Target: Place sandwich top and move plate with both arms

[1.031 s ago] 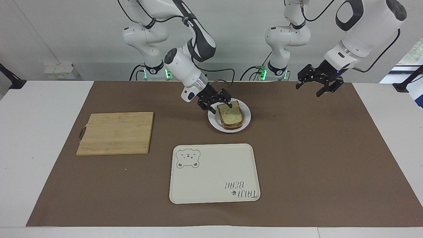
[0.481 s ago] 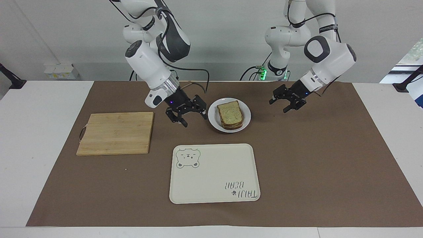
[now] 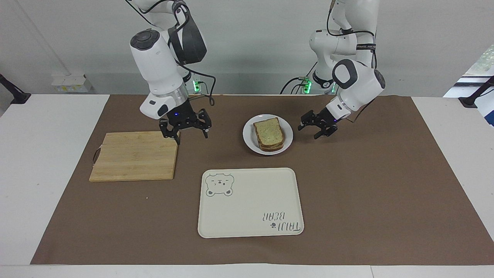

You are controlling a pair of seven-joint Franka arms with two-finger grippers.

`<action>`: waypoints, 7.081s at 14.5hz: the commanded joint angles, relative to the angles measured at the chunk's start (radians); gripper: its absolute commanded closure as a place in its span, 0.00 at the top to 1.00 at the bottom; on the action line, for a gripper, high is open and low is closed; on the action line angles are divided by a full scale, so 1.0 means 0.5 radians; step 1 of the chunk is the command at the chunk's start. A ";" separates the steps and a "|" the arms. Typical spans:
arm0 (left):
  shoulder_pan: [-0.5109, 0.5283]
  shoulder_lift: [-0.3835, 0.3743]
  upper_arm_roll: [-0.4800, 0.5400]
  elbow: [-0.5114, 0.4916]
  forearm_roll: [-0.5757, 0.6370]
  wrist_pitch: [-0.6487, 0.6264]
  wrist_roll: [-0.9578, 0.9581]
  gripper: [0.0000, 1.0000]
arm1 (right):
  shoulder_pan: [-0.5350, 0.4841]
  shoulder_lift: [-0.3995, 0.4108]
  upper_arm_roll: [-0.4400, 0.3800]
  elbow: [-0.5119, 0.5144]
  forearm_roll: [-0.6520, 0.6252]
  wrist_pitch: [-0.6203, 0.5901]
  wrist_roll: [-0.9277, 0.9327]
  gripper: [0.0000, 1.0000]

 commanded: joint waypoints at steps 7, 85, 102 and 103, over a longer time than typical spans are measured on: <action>-0.172 0.101 0.028 -0.045 -0.108 0.266 0.039 1.00 | 0.130 -0.238 -0.431 0.037 -0.115 -0.506 0.089 1.00; -0.409 0.952 0.165 1.367 -0.473 0.384 -0.350 1.00 | 0.247 -0.128 -0.705 0.393 -0.075 -0.874 -0.184 1.00; -0.421 0.451 0.712 1.784 1.231 -1.314 -0.783 1.00 | 0.247 -0.128 -0.705 0.393 -0.075 -0.874 -0.184 1.00; -0.427 0.427 0.712 1.784 1.342 -1.350 -0.771 1.00 | 0.247 -0.128 -0.705 0.393 -0.075 -0.874 -0.184 1.00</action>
